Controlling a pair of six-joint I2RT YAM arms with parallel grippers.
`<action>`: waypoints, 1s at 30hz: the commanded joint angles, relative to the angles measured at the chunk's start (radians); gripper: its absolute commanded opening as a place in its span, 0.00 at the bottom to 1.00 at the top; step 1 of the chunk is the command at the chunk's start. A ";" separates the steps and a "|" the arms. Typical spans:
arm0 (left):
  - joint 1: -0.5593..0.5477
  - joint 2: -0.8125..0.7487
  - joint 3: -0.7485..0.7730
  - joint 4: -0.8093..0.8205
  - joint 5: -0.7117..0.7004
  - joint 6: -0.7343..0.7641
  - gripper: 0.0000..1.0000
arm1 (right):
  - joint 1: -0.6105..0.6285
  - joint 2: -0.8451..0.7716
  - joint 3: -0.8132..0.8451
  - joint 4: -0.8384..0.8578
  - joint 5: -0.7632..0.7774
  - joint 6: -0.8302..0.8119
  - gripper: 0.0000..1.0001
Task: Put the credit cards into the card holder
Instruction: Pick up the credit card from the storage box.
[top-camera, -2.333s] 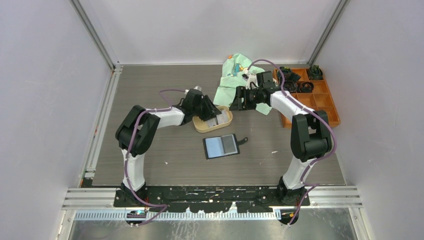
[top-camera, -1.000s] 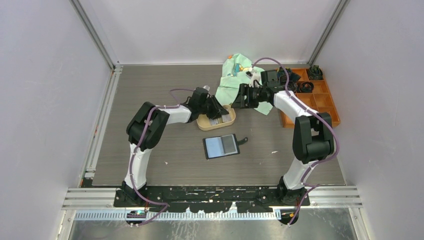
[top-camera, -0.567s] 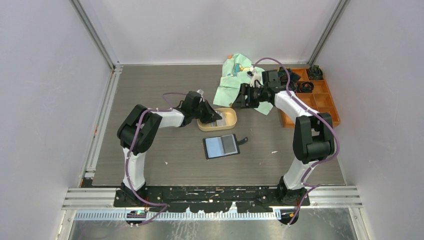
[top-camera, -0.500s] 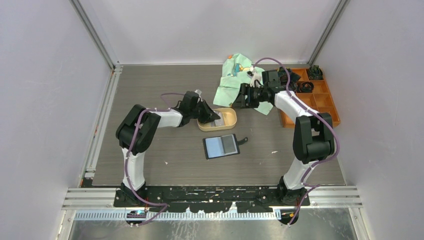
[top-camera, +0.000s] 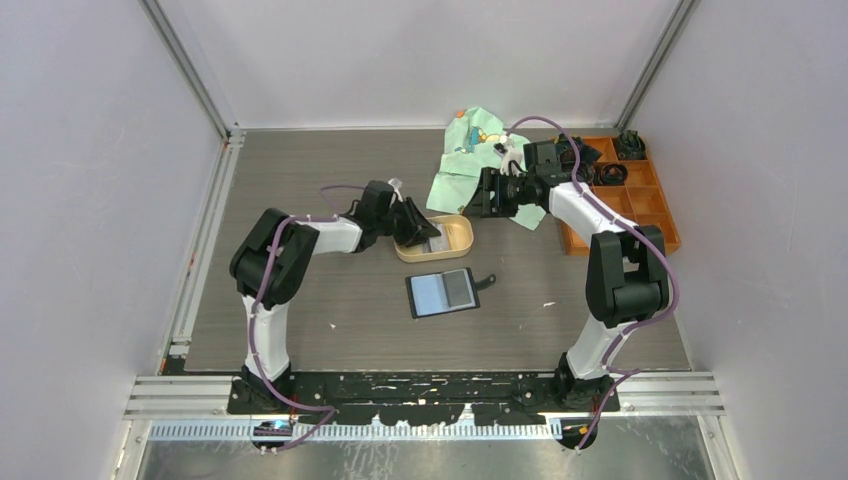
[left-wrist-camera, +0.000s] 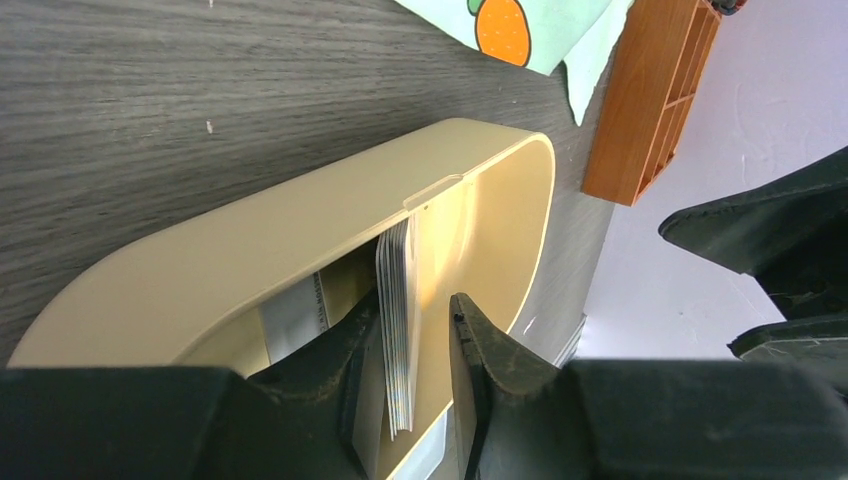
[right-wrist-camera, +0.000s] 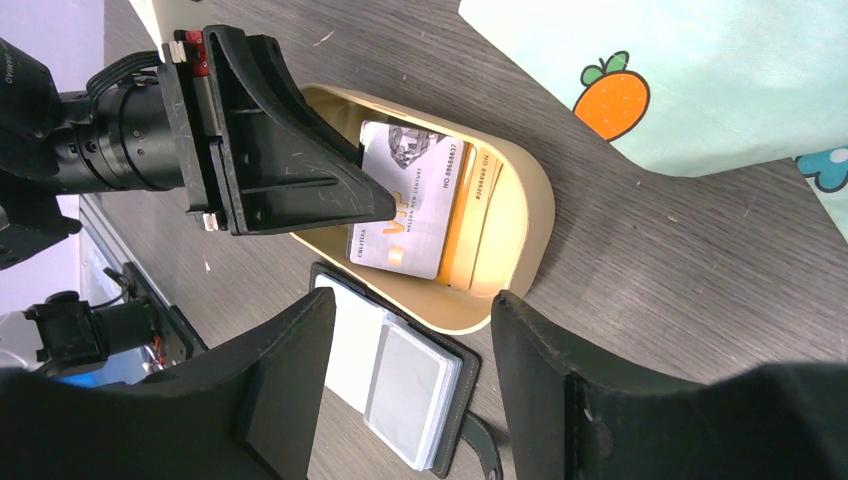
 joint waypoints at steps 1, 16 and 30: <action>0.006 -0.077 -0.002 0.040 0.035 0.005 0.29 | -0.004 -0.056 0.005 0.031 -0.023 0.005 0.64; 0.022 -0.106 -0.045 0.033 0.038 0.017 0.22 | -0.004 -0.053 0.003 0.033 -0.031 0.007 0.64; 0.027 -0.140 -0.055 -0.039 -0.006 0.093 0.00 | -0.004 -0.057 0.003 0.031 -0.039 0.008 0.64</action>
